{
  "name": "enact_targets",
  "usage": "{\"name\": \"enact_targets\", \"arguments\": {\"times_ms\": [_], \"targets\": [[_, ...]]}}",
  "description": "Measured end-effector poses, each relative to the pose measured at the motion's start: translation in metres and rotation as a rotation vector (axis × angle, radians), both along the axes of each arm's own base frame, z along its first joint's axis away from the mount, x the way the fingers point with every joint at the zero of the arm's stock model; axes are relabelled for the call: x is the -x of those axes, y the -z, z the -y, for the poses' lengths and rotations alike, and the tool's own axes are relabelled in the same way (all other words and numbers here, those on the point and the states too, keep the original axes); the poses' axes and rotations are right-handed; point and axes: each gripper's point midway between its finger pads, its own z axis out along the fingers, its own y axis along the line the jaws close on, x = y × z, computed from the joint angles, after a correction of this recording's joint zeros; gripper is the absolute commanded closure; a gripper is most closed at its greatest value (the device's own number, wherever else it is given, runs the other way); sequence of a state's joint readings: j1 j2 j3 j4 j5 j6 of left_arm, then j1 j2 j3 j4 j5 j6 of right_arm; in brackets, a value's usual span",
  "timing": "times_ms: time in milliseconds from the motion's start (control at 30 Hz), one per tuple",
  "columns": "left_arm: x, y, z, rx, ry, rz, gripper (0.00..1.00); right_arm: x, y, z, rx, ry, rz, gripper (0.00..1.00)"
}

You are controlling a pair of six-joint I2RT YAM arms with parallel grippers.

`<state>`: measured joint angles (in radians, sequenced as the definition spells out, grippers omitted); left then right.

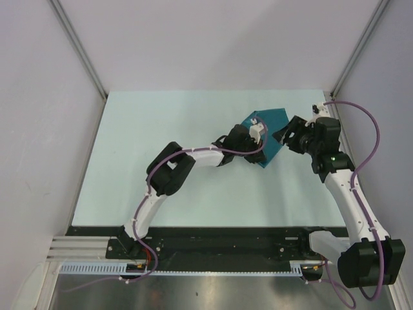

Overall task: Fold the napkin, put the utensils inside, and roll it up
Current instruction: Fold the napkin

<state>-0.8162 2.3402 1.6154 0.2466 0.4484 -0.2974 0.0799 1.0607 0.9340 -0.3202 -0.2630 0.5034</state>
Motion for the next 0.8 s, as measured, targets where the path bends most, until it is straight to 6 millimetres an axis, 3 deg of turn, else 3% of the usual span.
{"name": "enact_targets", "arguments": {"times_ms": [200,333,467,600,633,800], "targets": [[-0.002,0.001,0.005,0.015,-0.022,-0.003,0.99,0.001,0.004,0.0,0.001,0.0,-0.01,0.32],[0.001,0.013,0.005,0.002,-0.024,-0.029,0.69,0.003,0.011,0.001,-0.001,0.004,-0.028,0.32],[0.007,0.01,0.008,0.018,0.0,-0.041,0.37,0.006,0.018,0.009,-0.022,0.036,-0.049,0.32],[0.016,0.0,0.006,0.025,0.022,-0.04,0.24,0.009,0.04,0.03,-0.057,0.106,-0.108,0.32],[0.018,-0.003,0.004,0.023,0.024,-0.041,0.17,0.011,0.046,0.033,-0.065,0.118,-0.124,0.32],[0.029,-0.038,-0.018,0.038,0.016,-0.034,0.13,0.017,0.077,0.04,-0.102,0.143,-0.208,0.33]]}}
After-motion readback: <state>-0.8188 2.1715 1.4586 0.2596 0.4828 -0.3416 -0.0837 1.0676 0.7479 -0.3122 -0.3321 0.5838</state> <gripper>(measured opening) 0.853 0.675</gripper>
